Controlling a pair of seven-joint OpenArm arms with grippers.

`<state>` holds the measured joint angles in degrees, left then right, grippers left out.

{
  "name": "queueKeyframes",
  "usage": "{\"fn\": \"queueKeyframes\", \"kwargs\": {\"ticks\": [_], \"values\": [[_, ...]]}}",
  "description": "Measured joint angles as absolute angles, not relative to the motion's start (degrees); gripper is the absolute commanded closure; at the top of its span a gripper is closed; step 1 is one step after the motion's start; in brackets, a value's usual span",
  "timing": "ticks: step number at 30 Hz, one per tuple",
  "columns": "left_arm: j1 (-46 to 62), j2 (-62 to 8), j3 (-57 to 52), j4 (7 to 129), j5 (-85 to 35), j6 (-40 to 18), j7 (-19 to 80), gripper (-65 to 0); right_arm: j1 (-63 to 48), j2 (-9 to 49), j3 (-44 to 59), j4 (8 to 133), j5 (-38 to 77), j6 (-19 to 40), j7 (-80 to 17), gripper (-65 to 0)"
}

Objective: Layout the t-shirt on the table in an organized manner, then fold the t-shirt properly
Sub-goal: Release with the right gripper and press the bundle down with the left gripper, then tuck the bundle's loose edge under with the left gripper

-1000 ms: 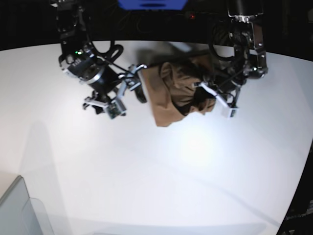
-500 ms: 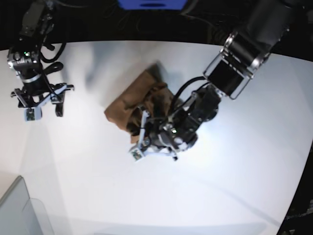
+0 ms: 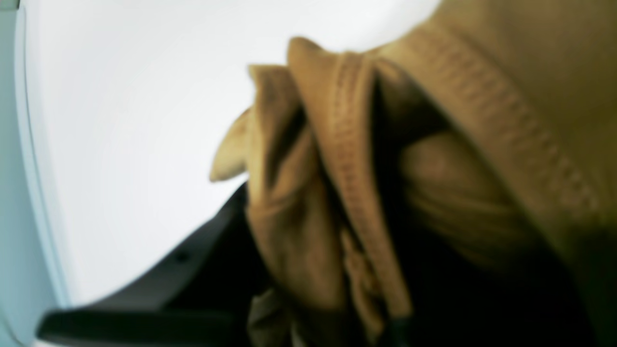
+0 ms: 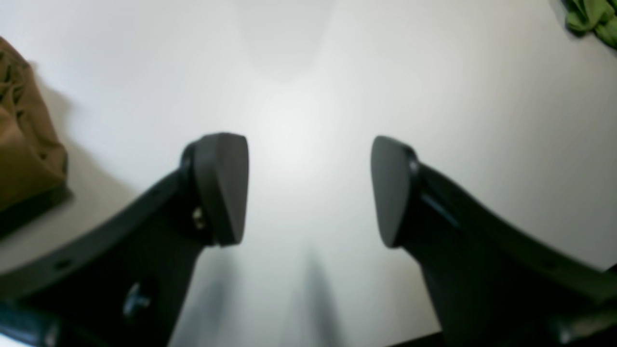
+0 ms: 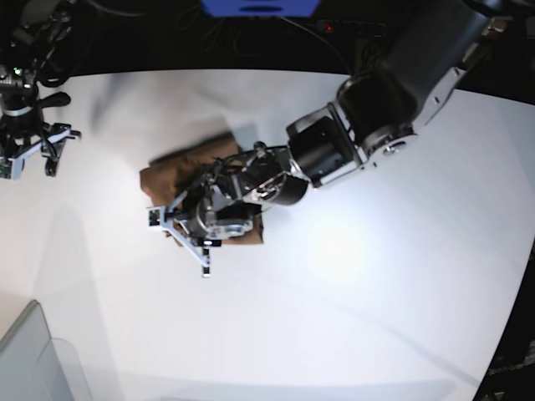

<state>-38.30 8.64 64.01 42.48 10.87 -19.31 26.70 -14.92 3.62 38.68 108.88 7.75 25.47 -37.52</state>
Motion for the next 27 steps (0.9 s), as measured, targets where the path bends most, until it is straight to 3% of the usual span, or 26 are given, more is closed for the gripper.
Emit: {"fn": "queueKeyframes", "kwargs": {"ticks": [7, 15, 17, 23, 27], "values": [[-39.4, 9.08, 64.64, 42.81, 15.88, -31.35, 25.85, -0.3, -14.83, 2.2, 38.72, 108.88, 7.84, 25.47, -37.71, -40.3], [-39.2, 9.17, 64.66, 43.64, 17.8, -33.23, 26.0, -1.8, -14.83, 2.2, 38.72, 108.88, 7.84, 25.5, -37.69, -40.3], [-39.03, 8.64, 64.69, 45.82, 17.82, -34.5, 27.22, -6.5, -14.83, 2.22, 38.72, 108.88, 7.84, 25.5, -37.65, -40.3], [-37.95, 8.49, 65.06, 51.81, 17.12, -36.47, 29.65, -33.1, -14.83, 2.2, 38.72, 108.88, 7.84, 25.47, -37.67, -40.2], [-38.28, 8.21, 65.17, 55.31, 17.37, -37.34, 31.55, -42.5, -15.62, 2.2, 38.57, 108.88, 7.84, 25.5, -37.47, -40.2]]}}
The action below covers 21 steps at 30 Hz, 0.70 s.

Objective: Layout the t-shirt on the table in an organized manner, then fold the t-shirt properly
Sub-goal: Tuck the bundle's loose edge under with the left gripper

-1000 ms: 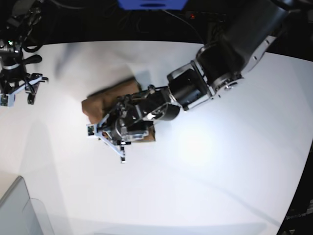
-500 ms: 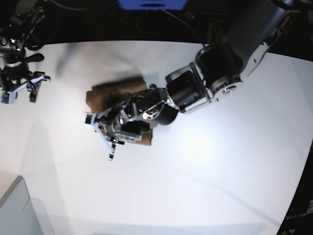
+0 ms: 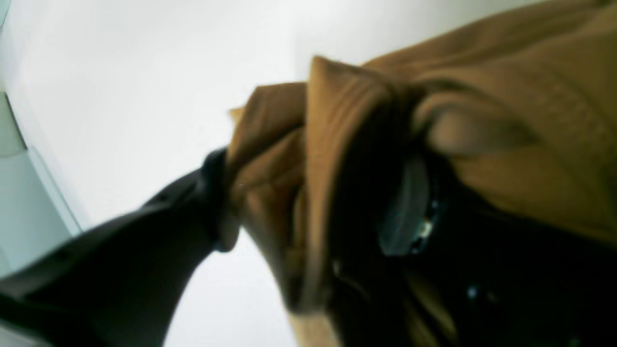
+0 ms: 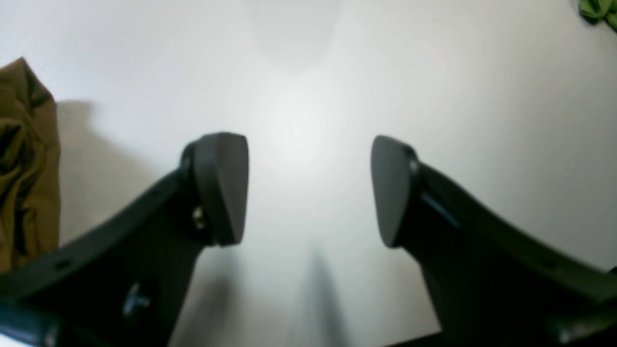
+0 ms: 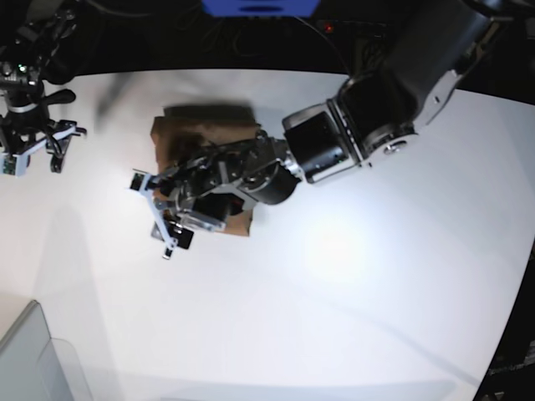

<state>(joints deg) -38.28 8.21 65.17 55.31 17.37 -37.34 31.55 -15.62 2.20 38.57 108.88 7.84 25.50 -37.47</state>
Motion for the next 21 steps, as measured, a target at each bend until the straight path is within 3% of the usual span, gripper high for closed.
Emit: {"fn": "queueKeyframes", "kwargs": {"ticks": [10, 15, 21], "values": [[-41.8, 8.14, 63.0, 62.63, 17.06, -37.74, 37.58, -42.7, -15.75, 1.72, 38.72, 108.88, 7.84, 25.5, -37.43, -40.2], [-40.56, 7.99, 55.09, 70.57, 22.28, -37.69, 40.05, -42.7, -15.59, 1.48, 38.74, 108.88, 7.86, 25.47, -37.43, -40.2], [-35.33, 3.77, 54.89, 77.34, 27.86, -40.6, 40.16, -41.9, -15.49, 1.41, 38.59, 108.88, 7.81, 25.5, -37.43, -40.3]]}}
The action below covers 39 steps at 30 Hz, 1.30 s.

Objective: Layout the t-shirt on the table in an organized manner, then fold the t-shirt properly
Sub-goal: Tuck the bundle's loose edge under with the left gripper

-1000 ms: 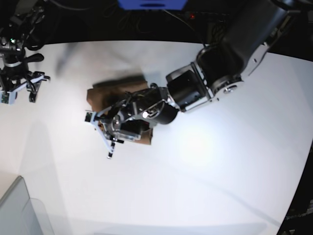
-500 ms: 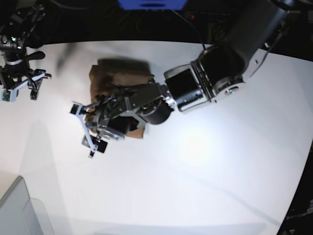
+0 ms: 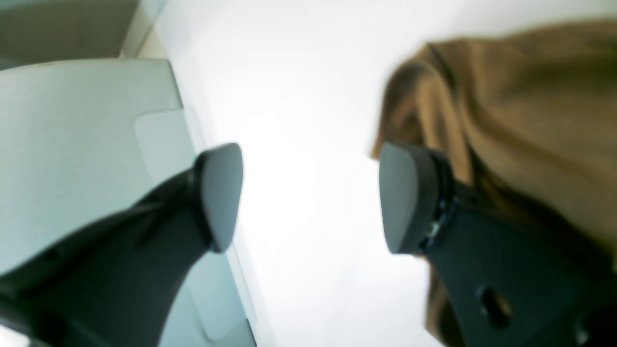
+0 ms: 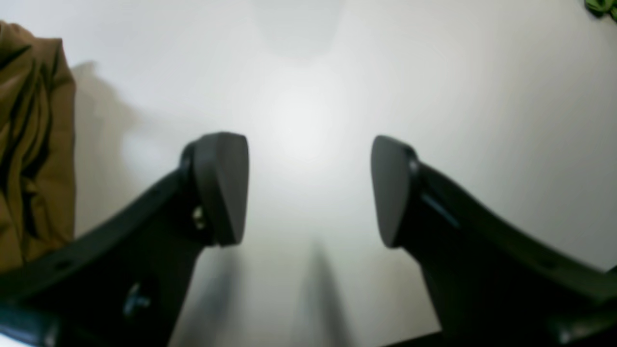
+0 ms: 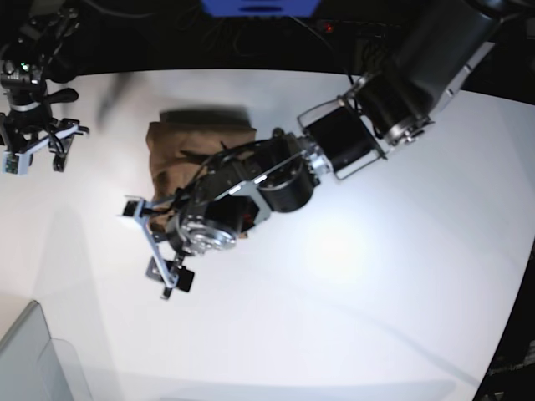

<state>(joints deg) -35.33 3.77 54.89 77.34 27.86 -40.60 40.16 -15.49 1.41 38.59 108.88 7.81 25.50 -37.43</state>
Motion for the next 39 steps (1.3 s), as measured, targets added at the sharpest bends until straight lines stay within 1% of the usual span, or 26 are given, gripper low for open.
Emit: {"fn": "queueKeyframes", "kwargs": {"ticks": [2, 4, 7, 8, 9, 10, 12, 13, 16, 18, 22, 28, 33, 39], "values": [[-32.84, 1.45, 54.06, 82.46, 27.88, -40.75, 41.91, -36.8, -15.25, 1.43, 38.57, 108.88, 7.84, 25.5, -37.39, -40.3], [-30.3, 0.38, 52.25, 87.33, 28.01, -40.64, 46.02, -26.3, -14.46, 1.39, 38.57, 108.88, 7.79, 25.47, -37.47, -40.3], [-26.52, -0.93, 51.4, 96.12, 28.73, -40.23, 47.99, -7.8, -13.69, 1.41, 38.48, 108.88, 7.86, 25.5, -37.3, -40.3], [-25.32, -1.65, 51.59, 98.52, 28.4, -40.29, 48.07, -2.9, -13.72, 1.41, 38.46, 108.88, 7.9, 25.5, -37.26, -40.3], [-23.83, -2.33, 51.83, 100.73, 28.53, -40.53, 48.42, 0.0, -13.82, 1.41, 38.48, 108.88, 7.92, 25.5, -37.06, -40.3], [-22.44, -2.9, 52.1, 102.45, 29.28, -40.69, 49.47, 0.0, -13.91, 1.41, 38.48, 108.88, 7.7, 25.5, -37.12, -40.3], [-20.49, -3.53, 54.15, 103.94, 34.74, -40.49, 52.66, -1.4, -13.87, 1.39, 38.57, 108.81, 7.75, 25.47, -37.43, -40.3], [-20.14, -4.14, 55.68, 104.03, 37.67, -40.45, 52.69, -0.3, -13.43, 1.39, 38.52, 108.51, 7.94, 25.5, -37.41, -40.2], [-18.81, -6.22, 60.2, 101.32, 42.22, -40.34, 52.27, -0.2, -12.27, 1.43, 38.46, 106.0, 7.88, 25.5, -36.86, -40.1], [-17.91, -7.6, 61.98, 98.7, 40.91, -40.75, 52.03, -0.2, -12.47, 1.45, 38.48, 104.97, 7.86, 25.5, -37.12, -40.1], [-18.17, -7.88, 62.65, 98.56, 41.17, -40.69, 52.07, -0.2, -12.6, 1.56, 38.48, 104.66, 7.75, 25.5, -37.26, -40.1], [-18.26, -8.43, 62.11, 104.88, 41.65, -40.51, 52.56, -0.2, -12.6, 1.58, 38.46, 104.66, 7.75, 25.47, -37.28, -40.1], [-18.48, -9.93, 64.2, 105.65, 41.85, -40.53, 57.95, -0.2, -12.58, 1.65, 38.48, 104.66, 7.73, 25.47, -37.28, -40.2], [-18.65, -11.2, 64.99, 104.51, 41.76, -40.51, 58.94, -0.2, -10.83, 1.76, 38.46, 103.35, 7.75, 25.5, -36.84, -40.2]]}}
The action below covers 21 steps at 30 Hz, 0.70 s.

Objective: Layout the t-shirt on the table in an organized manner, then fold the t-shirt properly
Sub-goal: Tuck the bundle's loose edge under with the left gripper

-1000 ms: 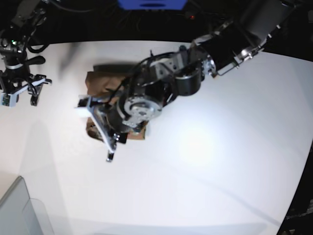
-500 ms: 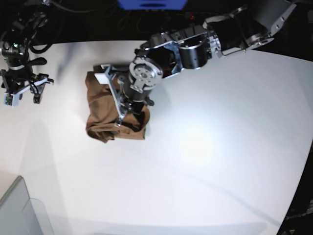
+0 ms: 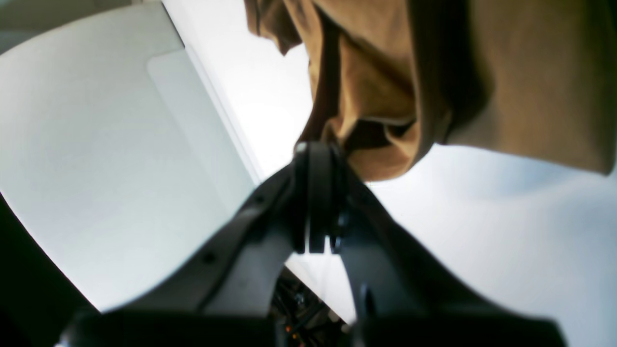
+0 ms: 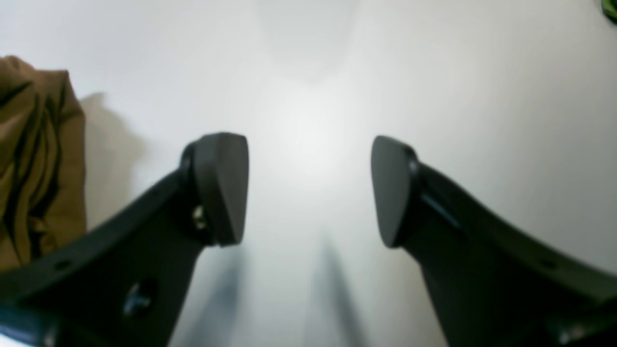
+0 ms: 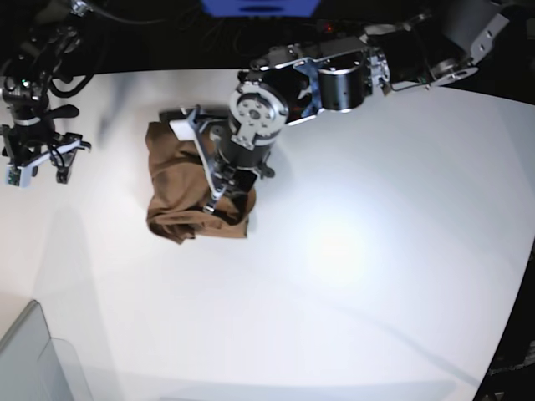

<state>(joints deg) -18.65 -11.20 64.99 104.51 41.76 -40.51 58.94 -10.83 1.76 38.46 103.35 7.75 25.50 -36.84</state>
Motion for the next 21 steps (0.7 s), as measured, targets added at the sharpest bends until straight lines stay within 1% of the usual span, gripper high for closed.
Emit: {"fn": "queueKeyframes", "kwargs": {"ticks": [5, 9, 13, 17, 21], "values": [[-18.59, -11.49, 65.06, 99.48, 41.67, -40.53, 58.5, -0.2, -11.07, 1.76, 38.5, 102.83, 7.73, 25.47, -37.28, -40.2], [-18.57, -11.38, 68.75, 96.82, 41.21, -40.53, 58.43, -0.2, -10.33, 1.76, 38.46, 102.78, 7.55, 25.45, -37.56, -40.2], [-18.48, -11.38, 69.43, 100.12, 41.12, -40.51, 58.43, -0.2, -9.41, 1.8, 38.46, 102.8, 7.73, 25.5, -36.91, -40.2], [-18.74, -11.64, 69.1, 106.61, 41.65, -40.49, 59.37, -0.2, -9.43, 2.44, 38.46, 102.78, 7.7, 25.5, -37.28, -40.2], [-18.59, -12.73, 69.21, 107.33, 41.54, -40.47, 59.16, -0.2, -9.43, 2.42, 38.46, 102.78, 7.7, 25.5, -37.28, -40.2]]}}
